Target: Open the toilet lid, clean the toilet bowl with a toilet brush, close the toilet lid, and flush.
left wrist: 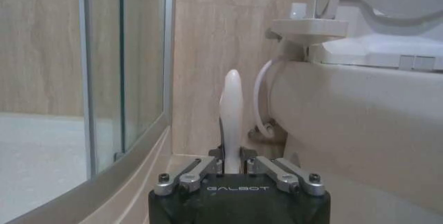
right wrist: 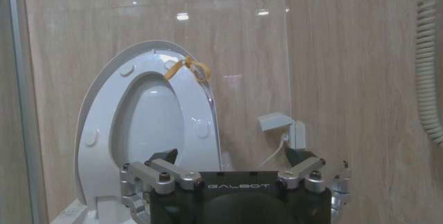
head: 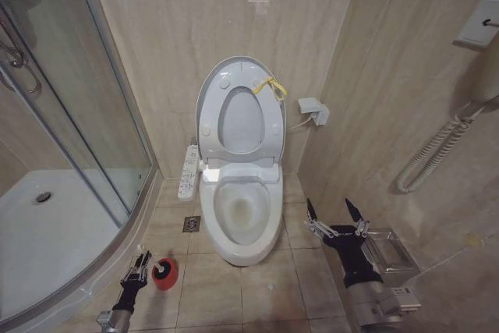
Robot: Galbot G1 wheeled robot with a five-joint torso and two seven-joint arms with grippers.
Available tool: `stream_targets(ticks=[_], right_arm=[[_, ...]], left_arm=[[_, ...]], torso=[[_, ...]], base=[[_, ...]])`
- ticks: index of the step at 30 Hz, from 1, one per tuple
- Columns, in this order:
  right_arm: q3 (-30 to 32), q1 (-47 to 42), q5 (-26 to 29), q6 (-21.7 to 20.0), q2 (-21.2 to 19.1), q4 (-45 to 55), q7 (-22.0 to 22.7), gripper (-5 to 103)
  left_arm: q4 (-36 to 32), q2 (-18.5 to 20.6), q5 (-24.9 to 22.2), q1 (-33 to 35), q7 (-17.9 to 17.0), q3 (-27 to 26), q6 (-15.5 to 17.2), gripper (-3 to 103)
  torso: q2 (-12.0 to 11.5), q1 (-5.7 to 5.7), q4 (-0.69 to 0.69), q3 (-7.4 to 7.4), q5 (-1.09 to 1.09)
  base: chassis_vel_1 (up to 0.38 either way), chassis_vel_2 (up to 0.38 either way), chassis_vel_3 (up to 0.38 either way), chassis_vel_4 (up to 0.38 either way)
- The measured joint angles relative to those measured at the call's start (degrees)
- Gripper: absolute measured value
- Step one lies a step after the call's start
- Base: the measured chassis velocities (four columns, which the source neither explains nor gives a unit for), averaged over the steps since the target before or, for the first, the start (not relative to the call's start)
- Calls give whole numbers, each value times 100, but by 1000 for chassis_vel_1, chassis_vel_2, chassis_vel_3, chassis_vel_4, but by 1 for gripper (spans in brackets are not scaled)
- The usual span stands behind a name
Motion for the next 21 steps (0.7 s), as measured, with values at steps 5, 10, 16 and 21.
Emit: stream_targets(ticks=[5, 10, 16, 21], right_arm=[[0, 0, 0, 0, 0, 0, 0, 100], [0, 0, 0, 0, 0, 0, 0, 100], [0, 0, 0, 0, 0, 0, 0, 100], [0, 0, 0, 0, 0, 0, 0, 100]], left_arm=[[-129, -34, 80, 81, -295, 31, 0, 14], [-369, -4, 187, 205, -612, 69, 15, 11], [-607, 35, 189, 276, -638, 54, 33, 36], [-1102, 59, 182, 518, -715, -31, 51, 36]], torso=[[0, 0, -1, 0, -2], [0, 0, 0, 0, -4], [0, 1, 0, 1, -4], [0, 1, -2, 1, -3]], base=[[0, 0, 0, 0], [0, 0, 0, 0], [0, 0, 0, 0], [0, 0, 0, 0]])
